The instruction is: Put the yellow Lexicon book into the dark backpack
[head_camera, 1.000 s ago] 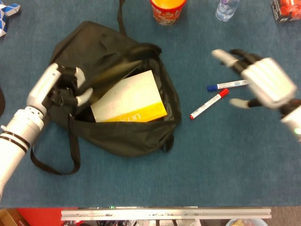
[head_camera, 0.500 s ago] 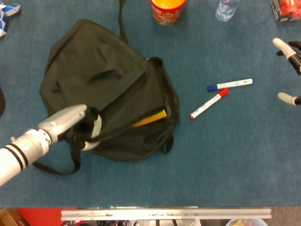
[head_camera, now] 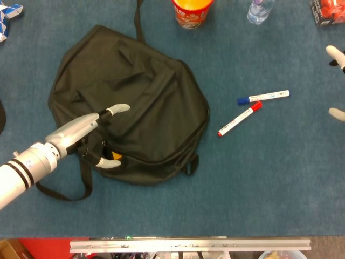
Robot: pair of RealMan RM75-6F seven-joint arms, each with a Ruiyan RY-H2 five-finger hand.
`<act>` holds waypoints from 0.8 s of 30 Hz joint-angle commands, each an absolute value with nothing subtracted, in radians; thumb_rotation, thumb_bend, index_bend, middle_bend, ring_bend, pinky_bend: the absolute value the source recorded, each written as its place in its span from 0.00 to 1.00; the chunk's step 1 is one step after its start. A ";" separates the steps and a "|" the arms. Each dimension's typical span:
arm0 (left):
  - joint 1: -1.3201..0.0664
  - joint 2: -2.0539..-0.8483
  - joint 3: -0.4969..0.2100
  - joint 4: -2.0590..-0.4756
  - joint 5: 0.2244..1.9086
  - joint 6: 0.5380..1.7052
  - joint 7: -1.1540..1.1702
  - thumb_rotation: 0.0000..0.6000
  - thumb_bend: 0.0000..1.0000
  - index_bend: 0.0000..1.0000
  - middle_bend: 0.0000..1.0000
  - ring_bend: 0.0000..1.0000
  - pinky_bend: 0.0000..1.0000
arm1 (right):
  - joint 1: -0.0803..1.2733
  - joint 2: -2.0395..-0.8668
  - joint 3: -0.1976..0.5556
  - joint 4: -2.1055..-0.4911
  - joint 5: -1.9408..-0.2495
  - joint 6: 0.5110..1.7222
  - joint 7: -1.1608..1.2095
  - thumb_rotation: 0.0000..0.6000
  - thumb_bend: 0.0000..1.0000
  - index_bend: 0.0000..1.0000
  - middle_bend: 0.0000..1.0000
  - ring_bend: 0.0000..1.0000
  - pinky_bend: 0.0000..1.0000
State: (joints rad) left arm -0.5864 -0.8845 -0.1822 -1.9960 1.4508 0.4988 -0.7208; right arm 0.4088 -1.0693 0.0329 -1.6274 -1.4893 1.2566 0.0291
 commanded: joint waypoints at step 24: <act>-0.280 -1.080 -0.094 -1.651 1.391 1.301 -0.211 1.00 0.21 0.25 0.20 0.16 0.26 | 0.235 -0.939 0.001 -1.648 -1.456 1.357 0.069 1.00 0.27 0.48 0.49 0.35 0.49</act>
State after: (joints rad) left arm -0.3194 -1.0663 -0.1109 -1.6859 1.3598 1.2462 -0.2340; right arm 0.2490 -0.9456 0.0035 -1.6412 -1.4539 1.3416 0.0646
